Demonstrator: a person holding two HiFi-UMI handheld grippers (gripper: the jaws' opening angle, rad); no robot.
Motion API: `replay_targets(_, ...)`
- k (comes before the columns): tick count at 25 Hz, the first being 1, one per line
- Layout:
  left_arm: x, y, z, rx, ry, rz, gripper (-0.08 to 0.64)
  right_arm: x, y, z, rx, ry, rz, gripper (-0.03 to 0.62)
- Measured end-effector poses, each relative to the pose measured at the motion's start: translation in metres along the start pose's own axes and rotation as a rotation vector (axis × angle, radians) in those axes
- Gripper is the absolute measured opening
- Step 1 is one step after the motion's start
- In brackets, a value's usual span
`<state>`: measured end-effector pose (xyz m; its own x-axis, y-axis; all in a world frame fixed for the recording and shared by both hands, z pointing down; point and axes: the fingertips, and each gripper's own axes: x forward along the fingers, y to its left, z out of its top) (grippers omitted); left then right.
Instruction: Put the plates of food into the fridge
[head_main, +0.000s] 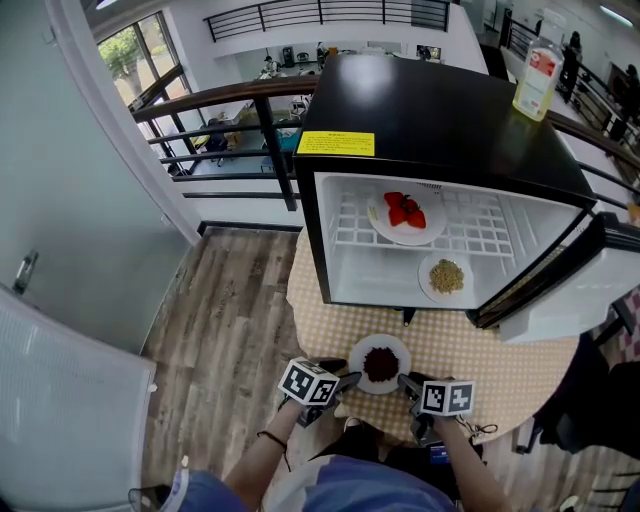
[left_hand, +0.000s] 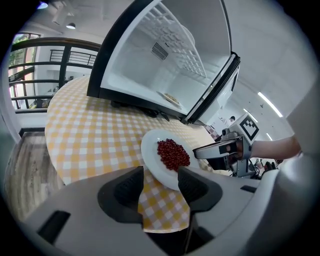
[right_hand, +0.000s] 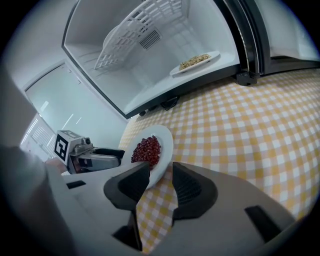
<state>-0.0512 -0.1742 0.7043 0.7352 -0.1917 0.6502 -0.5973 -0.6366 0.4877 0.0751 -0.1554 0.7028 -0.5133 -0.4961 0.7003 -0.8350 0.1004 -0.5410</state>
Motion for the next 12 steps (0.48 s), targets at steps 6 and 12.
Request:
replay_targets(6,0.003,-0.010,-0.003,0.032,0.007,0.012,0.215,0.000,-0.002,-0.006,0.036,-0.005,-0.055,0.084)
replay_targets(12,-0.008,-0.018,-0.002,0.043,-0.009,0.010,0.215,-0.011,0.004,-0.007,0.213,-0.022,0.009,0.052)
